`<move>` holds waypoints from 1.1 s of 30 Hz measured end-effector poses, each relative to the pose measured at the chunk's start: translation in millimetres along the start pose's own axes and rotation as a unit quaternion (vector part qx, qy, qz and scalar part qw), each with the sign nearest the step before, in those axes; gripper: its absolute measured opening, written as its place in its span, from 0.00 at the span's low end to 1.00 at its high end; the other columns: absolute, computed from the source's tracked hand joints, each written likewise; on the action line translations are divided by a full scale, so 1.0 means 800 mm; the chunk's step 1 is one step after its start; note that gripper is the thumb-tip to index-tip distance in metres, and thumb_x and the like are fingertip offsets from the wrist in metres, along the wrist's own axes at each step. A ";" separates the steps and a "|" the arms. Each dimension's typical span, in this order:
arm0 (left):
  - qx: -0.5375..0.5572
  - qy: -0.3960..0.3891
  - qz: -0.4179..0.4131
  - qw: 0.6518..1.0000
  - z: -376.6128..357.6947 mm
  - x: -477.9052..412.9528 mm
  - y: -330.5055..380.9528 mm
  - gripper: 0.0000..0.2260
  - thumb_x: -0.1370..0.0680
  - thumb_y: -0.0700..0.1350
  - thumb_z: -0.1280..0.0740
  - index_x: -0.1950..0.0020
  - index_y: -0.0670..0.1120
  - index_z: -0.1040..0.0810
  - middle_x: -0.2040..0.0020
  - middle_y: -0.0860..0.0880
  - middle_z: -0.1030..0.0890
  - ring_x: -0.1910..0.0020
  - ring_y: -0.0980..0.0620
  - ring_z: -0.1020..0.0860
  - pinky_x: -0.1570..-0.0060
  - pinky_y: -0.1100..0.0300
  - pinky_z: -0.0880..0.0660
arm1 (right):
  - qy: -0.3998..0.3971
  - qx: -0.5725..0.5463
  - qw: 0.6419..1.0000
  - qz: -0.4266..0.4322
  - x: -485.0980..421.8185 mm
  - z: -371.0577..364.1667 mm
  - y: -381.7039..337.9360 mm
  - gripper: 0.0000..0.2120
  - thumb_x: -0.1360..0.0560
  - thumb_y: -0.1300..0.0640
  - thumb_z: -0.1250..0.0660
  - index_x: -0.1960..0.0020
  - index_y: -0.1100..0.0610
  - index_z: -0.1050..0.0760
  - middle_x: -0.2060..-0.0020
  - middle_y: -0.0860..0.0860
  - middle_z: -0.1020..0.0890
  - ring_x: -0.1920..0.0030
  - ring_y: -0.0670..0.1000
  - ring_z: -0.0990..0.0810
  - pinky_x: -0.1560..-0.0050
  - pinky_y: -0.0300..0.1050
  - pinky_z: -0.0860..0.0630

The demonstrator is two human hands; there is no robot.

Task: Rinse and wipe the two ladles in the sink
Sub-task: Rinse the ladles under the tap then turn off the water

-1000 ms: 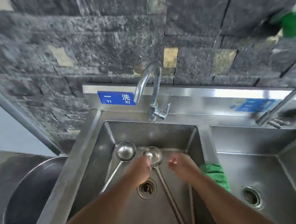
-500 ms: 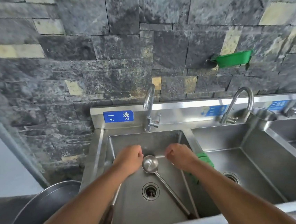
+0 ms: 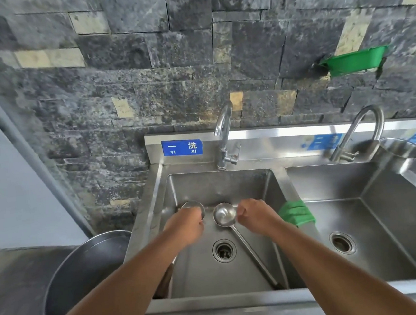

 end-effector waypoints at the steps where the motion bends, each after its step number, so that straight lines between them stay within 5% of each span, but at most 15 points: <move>1: -0.008 0.001 0.006 1.000 -0.001 -0.004 0.004 0.10 0.23 0.45 0.35 0.64 0.51 0.27 0.61 0.51 0.23 0.59 0.45 0.20 0.59 0.58 0.25 | -0.007 0.007 1.000 0.006 -0.004 -0.003 0.002 0.12 0.28 0.52 0.38 0.49 0.51 0.20 0.48 0.53 0.16 0.47 0.57 0.19 0.49 0.47 0.22; 4: -0.018 0.002 0.024 1.000 -0.004 -0.027 0.023 0.05 0.23 0.45 0.36 0.56 0.48 0.22 0.55 0.47 0.19 0.53 0.44 0.19 0.58 0.59 0.28 | -0.024 0.007 1.000 0.006 -0.019 -0.010 0.018 0.13 0.28 0.55 0.39 0.46 0.51 0.20 0.48 0.54 0.16 0.46 0.57 0.18 0.46 0.47 0.21; 13: 0.035 -0.009 0.022 0.999 -0.017 -0.145 0.059 0.04 0.25 0.49 0.36 0.60 0.52 0.26 0.56 0.49 0.18 0.56 0.45 0.20 0.52 0.50 0.20 | -0.026 -0.075 0.996 -0.047 -0.123 0.011 0.064 0.12 0.27 0.54 0.36 0.48 0.55 0.18 0.52 0.55 0.15 0.50 0.56 0.17 0.51 0.45 0.21; 16: 0.092 -0.004 0.014 0.996 -0.022 -0.216 0.056 0.03 0.25 0.47 0.34 0.54 0.48 0.23 0.54 0.45 0.18 0.54 0.43 0.20 0.51 0.49 0.21 | -0.009 -0.118 0.990 -0.076 -0.184 0.014 0.071 0.11 0.27 0.54 0.35 0.49 0.57 0.19 0.55 0.56 0.15 0.53 0.57 0.17 0.50 0.48 0.20; 22: 0.183 0.008 0.004 0.983 -0.036 -0.353 0.044 0.11 0.23 0.43 0.32 0.42 0.41 0.26 0.45 0.42 0.21 0.47 0.43 0.23 0.46 0.52 0.27 | 0.022 -0.180 0.972 -0.148 -0.299 0.009 0.101 0.17 0.28 0.52 0.33 0.40 0.55 0.23 0.48 0.55 0.16 0.52 0.57 0.17 0.49 0.51 0.19; 26: 0.263 0.014 0.044 0.964 -0.039 -0.423 0.028 0.21 0.23 0.43 0.30 0.31 0.42 0.30 0.42 0.40 0.22 0.52 0.45 0.23 0.51 0.52 0.25 | 0.095 -0.220 0.957 -0.162 -0.362 0.032 0.115 0.26 0.26 0.48 0.30 0.32 0.54 0.33 0.41 0.53 0.26 0.50 0.56 0.19 0.45 0.57 0.21; 28: 0.284 0.001 0.051 0.957 -0.052 -0.460 0.019 0.22 0.24 0.41 0.29 0.31 0.42 0.29 0.38 0.42 0.22 0.45 0.44 0.22 0.44 0.52 0.24 | 0.112 -0.230 0.952 -0.166 -0.397 0.033 0.126 0.30 0.27 0.44 0.29 0.31 0.54 0.34 0.38 0.54 0.27 0.46 0.55 0.20 0.45 0.58 0.20; 30: 0.291 -0.040 0.051 0.955 -0.067 -0.490 0.011 0.22 0.22 0.44 0.31 0.29 0.45 0.30 0.32 0.46 0.25 0.37 0.46 0.24 0.41 0.59 0.25 | 0.116 -0.249 0.945 -0.175 -0.422 0.031 0.134 0.32 0.29 0.42 0.27 0.31 0.54 0.34 0.37 0.55 0.26 0.46 0.58 0.19 0.49 0.59 0.18; 33: 0.306 -0.069 0.005 0.950 -0.077 -0.518 0.021 0.20 0.17 0.50 0.39 0.25 0.51 0.35 0.32 0.58 0.31 0.35 0.58 0.30 0.53 0.81 0.34 | 0.105 -0.320 0.924 -0.181 -0.449 0.024 0.136 0.26 0.27 0.50 0.26 0.34 0.55 0.31 0.40 0.55 0.24 0.50 0.59 0.17 0.65 0.51 0.17</move>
Point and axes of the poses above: each hand's wrist, its own x-axis away from the middle knuckle, its own z-axis out of the back of the hand, y = z × x, the point moved 6 cm from there along -x, towards the middle knuckle
